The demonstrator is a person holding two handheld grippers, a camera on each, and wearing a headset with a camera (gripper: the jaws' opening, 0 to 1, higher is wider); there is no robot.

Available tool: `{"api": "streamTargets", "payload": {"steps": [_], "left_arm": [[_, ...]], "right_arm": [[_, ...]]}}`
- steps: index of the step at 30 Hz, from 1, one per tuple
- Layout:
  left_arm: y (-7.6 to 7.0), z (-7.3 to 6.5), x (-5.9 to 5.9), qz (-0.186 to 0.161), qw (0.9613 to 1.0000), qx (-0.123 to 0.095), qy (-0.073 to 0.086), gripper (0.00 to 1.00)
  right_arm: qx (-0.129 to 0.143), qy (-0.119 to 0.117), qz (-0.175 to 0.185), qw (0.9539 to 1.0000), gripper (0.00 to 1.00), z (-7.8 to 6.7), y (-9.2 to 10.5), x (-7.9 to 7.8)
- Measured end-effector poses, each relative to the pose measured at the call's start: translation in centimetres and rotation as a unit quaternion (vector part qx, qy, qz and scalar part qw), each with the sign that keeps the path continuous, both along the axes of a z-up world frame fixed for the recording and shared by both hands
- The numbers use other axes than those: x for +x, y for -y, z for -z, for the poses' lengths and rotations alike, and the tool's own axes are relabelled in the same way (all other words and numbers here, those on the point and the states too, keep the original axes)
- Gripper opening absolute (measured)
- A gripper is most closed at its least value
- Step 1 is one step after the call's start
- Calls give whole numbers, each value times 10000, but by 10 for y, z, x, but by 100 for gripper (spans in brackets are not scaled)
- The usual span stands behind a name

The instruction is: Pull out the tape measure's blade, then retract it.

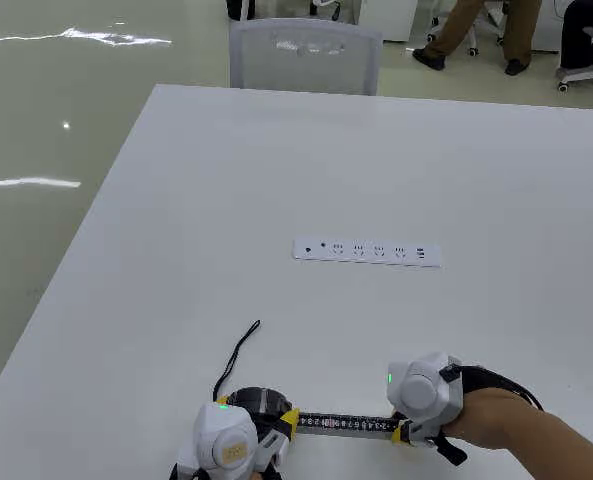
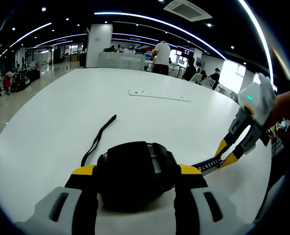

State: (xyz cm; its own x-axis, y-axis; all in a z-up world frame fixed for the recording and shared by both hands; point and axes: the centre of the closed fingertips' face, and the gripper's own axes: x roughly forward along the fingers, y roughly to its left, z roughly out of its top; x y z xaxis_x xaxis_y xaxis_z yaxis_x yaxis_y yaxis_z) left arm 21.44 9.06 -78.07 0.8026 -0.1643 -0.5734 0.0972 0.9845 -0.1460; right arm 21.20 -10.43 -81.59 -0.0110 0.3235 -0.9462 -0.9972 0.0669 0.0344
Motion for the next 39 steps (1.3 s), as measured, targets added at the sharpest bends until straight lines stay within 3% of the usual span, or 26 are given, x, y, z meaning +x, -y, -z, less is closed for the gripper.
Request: {"api": "streamTargets", "payload": {"steps": [39], "left_arm": [[0, 0, -1, 40, 10000, -17, -1, 59]], "right_arm": [[119, -1, 6, 9999, 14, -1, -18, -1]]}}
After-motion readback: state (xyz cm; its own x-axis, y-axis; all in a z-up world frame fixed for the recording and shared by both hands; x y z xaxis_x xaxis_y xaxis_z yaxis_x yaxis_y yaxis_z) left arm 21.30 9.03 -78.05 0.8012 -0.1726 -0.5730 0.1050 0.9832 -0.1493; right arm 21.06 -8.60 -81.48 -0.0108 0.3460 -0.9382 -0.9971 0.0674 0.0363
